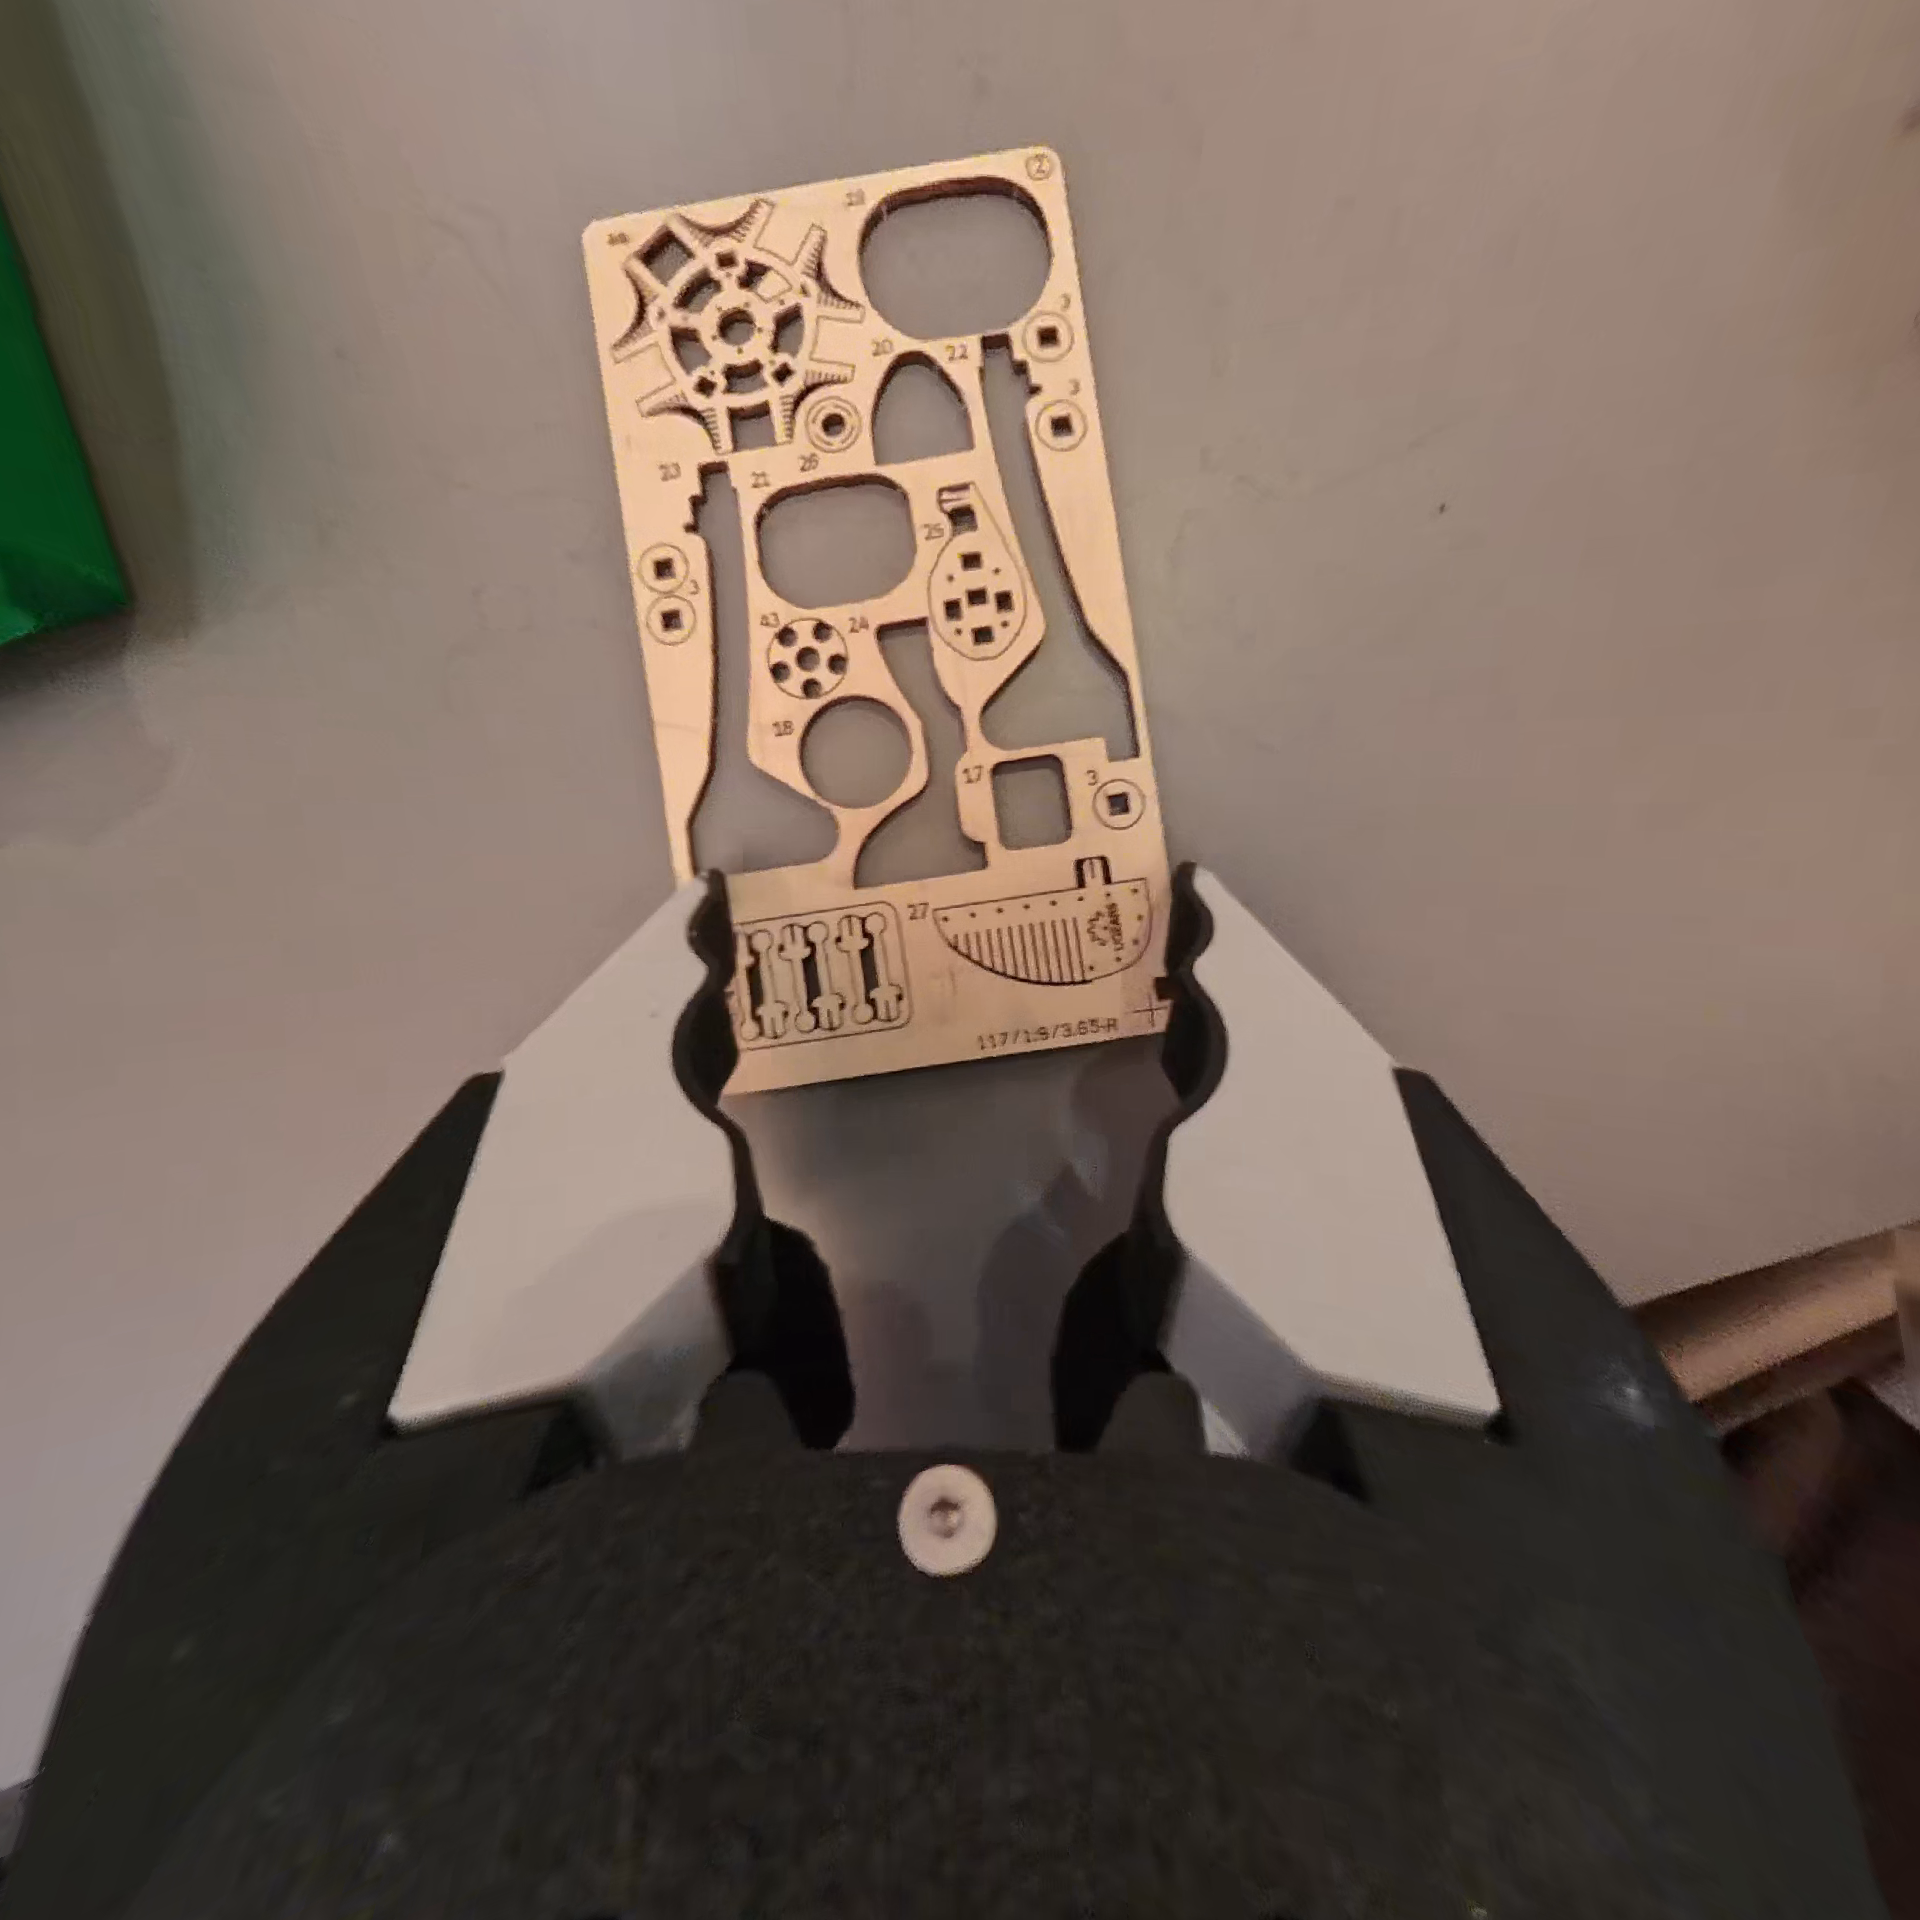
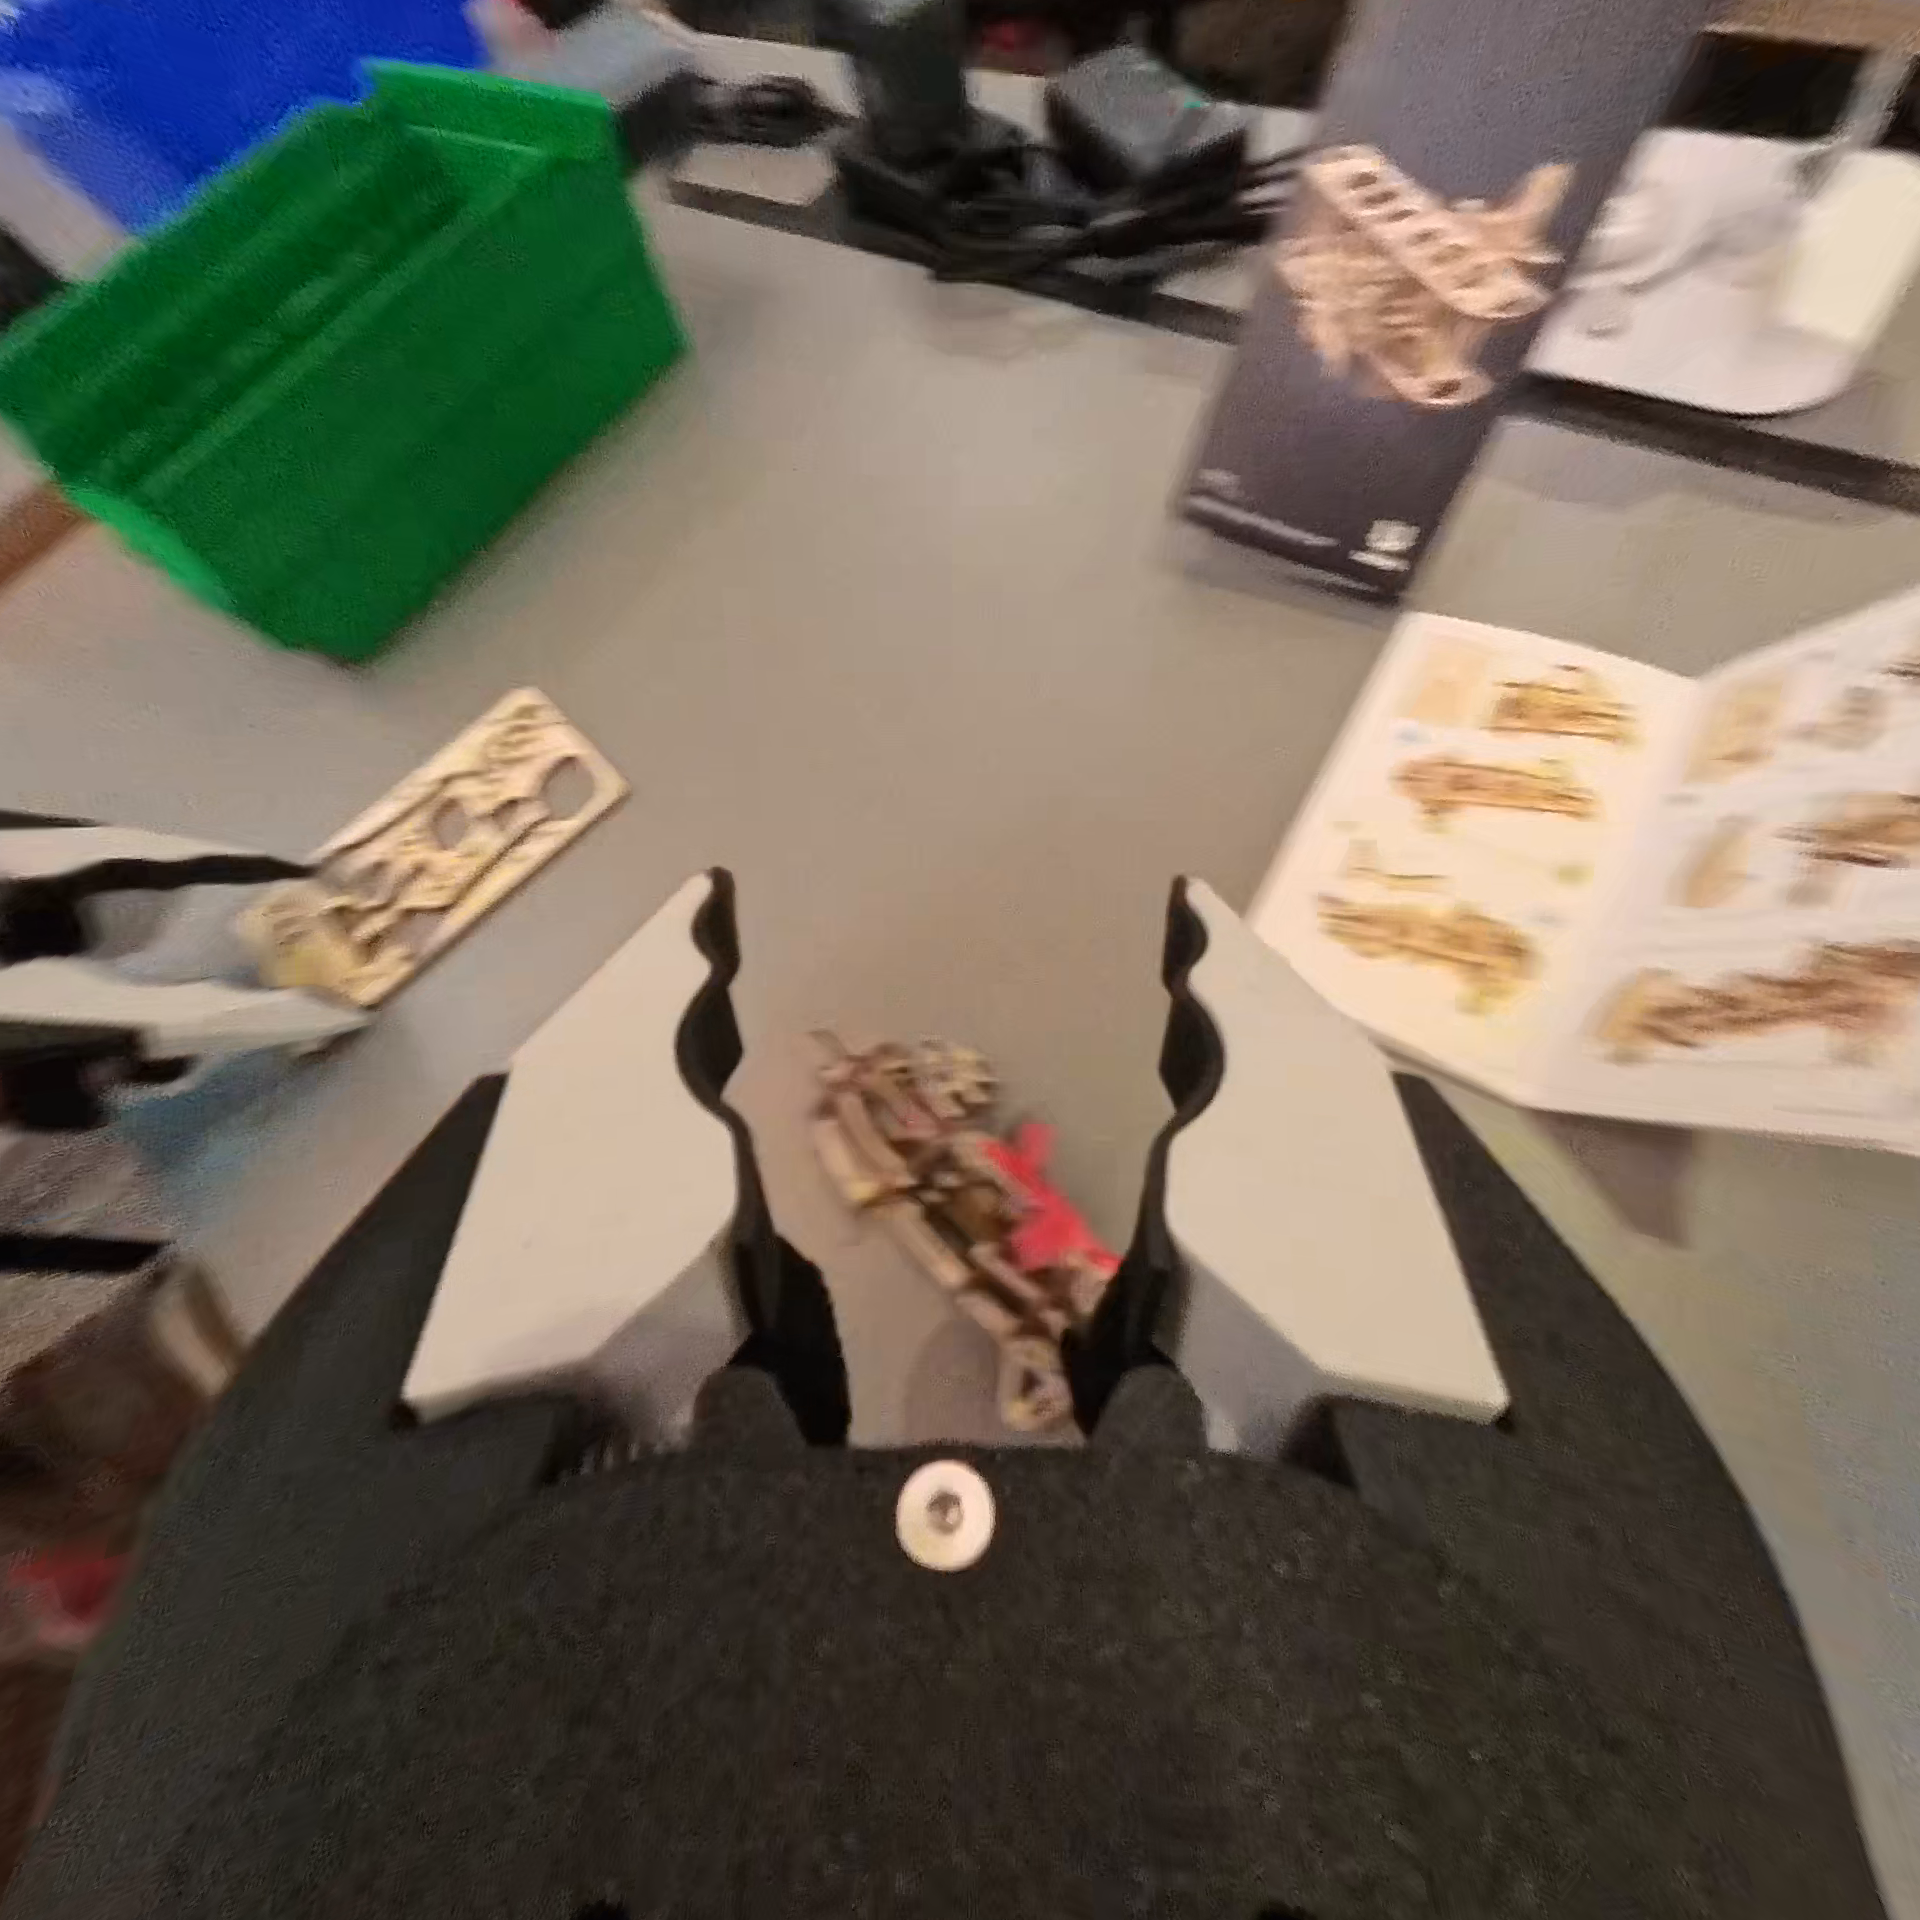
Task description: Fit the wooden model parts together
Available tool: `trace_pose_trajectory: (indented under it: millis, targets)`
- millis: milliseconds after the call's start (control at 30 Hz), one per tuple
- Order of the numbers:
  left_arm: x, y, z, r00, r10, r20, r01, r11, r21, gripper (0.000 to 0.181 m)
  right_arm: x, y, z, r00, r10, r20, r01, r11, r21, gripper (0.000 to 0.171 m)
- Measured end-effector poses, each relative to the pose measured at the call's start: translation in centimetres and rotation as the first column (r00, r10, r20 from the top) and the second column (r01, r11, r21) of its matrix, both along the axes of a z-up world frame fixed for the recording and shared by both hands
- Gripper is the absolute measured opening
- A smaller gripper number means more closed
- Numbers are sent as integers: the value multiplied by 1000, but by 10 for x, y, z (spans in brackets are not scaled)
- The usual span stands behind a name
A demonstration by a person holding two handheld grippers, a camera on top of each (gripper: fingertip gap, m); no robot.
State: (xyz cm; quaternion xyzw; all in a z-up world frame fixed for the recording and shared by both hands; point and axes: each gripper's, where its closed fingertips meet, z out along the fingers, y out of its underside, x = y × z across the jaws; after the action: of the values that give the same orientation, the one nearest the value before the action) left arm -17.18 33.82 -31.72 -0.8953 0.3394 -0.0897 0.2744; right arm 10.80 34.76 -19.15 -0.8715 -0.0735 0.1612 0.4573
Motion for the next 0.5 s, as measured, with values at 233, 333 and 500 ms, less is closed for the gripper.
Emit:
trace_pose_trajectory:
  millis: [233, 333, 500]
  targets:
    - [4, -19, 7, 992, 53, 112, -46, 997, -68, 81, -178, -55, -65, 888, 212, -408, -298, 941, -161, 70]
    - [12, -37, 15, 974, 78, 214, -49, 989, -136, 80, -203, -55, -82, 867, 175, -466, -306, 925, -223, 71]
    - [32, -58, 35, 934, 59, 353, -19, 993, -115, 80, -234, -63, -87, 769, 150, -622, -400, 872, -284, 63]
